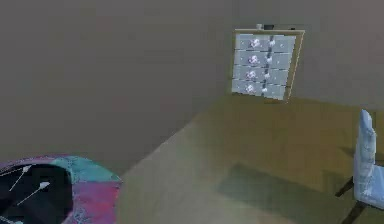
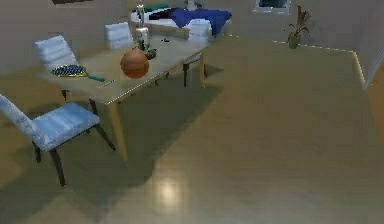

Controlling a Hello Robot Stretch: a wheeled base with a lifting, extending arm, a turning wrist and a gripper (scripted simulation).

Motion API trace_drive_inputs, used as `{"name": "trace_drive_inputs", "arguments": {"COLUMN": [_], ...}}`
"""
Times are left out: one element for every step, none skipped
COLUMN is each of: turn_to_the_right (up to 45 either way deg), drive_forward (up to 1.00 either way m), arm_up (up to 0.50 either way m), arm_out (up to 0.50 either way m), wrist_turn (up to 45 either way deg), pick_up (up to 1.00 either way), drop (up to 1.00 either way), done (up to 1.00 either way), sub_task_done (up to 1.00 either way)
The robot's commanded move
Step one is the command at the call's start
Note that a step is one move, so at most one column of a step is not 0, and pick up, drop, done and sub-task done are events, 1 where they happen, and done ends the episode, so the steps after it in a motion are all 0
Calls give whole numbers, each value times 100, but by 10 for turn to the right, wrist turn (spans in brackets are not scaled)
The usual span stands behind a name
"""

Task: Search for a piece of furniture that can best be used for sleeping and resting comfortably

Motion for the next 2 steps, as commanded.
{"name": "trace_drive_inputs", "arguments": {"turn_to_the_right": [450, 450], "drive_forward": [0, 0], "arm_up": [0, 0], "arm_out": [0, 0], "wrist_turn": [0, 0], "pick_up": [0, 0], "drop": [0, 0], "done": [0, 0], "sub_task_done": [0, 0]}}
